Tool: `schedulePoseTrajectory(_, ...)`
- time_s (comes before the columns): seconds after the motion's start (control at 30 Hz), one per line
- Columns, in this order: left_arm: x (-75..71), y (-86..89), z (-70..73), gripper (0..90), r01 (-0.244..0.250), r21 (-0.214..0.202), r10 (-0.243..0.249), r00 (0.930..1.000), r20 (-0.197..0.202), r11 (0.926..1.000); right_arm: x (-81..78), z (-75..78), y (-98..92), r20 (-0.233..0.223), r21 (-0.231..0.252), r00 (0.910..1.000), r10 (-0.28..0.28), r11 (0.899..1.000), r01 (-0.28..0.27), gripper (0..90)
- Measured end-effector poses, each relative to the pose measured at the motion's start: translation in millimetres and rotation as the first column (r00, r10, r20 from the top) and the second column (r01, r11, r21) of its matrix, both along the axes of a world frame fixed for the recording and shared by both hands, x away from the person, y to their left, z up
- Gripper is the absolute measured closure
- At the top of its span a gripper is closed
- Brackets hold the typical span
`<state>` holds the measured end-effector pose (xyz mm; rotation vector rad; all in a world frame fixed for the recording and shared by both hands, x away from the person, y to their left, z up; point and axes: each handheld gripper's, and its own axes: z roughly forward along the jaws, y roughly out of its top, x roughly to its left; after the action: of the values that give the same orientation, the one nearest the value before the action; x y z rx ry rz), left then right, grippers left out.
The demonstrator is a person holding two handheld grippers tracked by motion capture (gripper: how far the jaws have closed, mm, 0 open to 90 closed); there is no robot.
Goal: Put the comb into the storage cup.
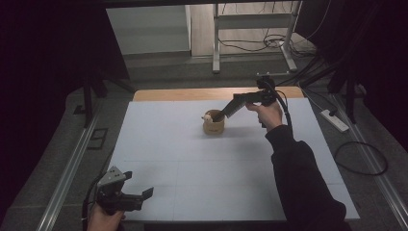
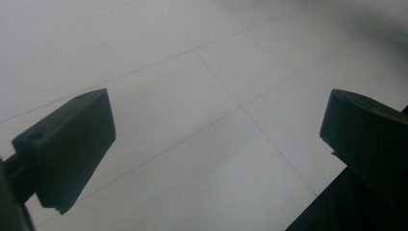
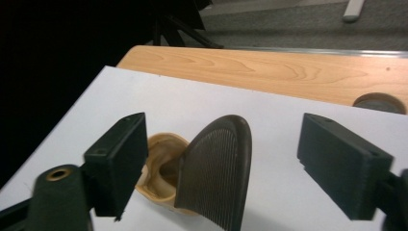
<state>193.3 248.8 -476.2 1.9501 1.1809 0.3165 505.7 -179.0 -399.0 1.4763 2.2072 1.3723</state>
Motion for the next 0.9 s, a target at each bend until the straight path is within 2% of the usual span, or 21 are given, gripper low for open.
schedulePoseTrajectory(0.13,0.0,-0.1,0.0,0.0,0.000,0.001,0.000,1.0000,0.000,1.0000,-4.5,3.9,1.5,0.023,-0.044,0.9996,0.016,0.999,-0.015,15.5)
schedulePoseTrajectory(0.33,0.0,-0.2,0.1,0.0,0.001,0.002,-0.001,1.0000,0.000,1.0000,-9.5,8.5,1.3,0.037,-0.064,0.9988,0.032,0.998,-0.029,13.5)
schedulePoseTrajectory(0.43,0.1,-0.2,0.0,0.0,0.000,0.001,0.000,1.0000,0.000,1.0000,-12.7,9.8,2.2,0.052,-0.114,0.9974,0.050,0.992,-0.044,11.2)
schedulePoseTrajectory(0.63,0.2,-0.1,0.0,0.0,0.000,0.000,0.000,1.0000,-0.001,1.0000,-19.0,13.3,5.9,0.064,-0.157,0.9935,0.094,0.984,-0.083,6.9)
schedulePoseTrajectory(0.9,0.2,-0.3,0.1,0.0,0.001,0.001,-0.001,1.0000,0.000,1.0000,-27.0,18.2,8.8,0.078,-0.178,0.9896,0.120,0.978,-0.105,3.3)
